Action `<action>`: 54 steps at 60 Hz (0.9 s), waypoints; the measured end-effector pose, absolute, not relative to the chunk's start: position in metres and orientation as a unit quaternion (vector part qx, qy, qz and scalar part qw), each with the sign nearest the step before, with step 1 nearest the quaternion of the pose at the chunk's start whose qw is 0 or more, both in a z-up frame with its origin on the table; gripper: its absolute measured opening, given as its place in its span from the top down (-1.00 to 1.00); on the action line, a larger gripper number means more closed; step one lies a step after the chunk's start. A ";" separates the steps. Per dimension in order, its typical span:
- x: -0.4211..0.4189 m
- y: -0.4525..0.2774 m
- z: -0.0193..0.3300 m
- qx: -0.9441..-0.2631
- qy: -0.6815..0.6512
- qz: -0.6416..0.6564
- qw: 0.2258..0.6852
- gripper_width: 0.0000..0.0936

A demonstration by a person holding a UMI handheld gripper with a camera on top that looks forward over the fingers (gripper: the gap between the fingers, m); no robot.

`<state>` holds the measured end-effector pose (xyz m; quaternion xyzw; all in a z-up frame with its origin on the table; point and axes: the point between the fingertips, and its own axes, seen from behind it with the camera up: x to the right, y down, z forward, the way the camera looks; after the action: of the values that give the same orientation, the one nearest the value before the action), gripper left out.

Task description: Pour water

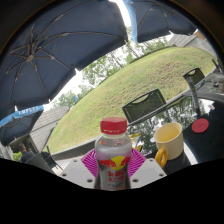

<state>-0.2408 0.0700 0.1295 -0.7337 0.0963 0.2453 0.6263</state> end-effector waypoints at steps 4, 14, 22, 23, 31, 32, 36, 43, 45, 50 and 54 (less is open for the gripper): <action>-0.229 0.082 0.142 -0.706 0.161 0.326 0.607 0.29; -0.194 0.104 0.155 -0.618 0.325 0.509 0.503 0.29; -0.185 0.115 0.149 -0.557 0.413 0.602 0.397 0.29; -0.187 0.116 0.148 -0.549 0.421 0.612 0.383 0.29; -0.184 0.120 0.155 -0.482 0.464 0.672 0.319 0.27; -0.185 0.121 0.155 -0.477 0.466 0.677 0.313 0.27; -0.184 0.121 0.155 -0.465 0.473 0.689 0.292 0.27; -0.190 0.121 0.152 -0.472 0.473 0.689 0.280 0.27; -0.196 0.119 0.154 -0.483 0.460 0.691 0.279 0.27; -0.207 0.102 0.174 -0.545 0.393 0.666 0.325 0.27; -0.173 0.095 0.226 -0.584 0.304 0.611 0.439 0.27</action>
<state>-0.1728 0.0950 0.2258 -0.5841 0.3035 0.6114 0.4393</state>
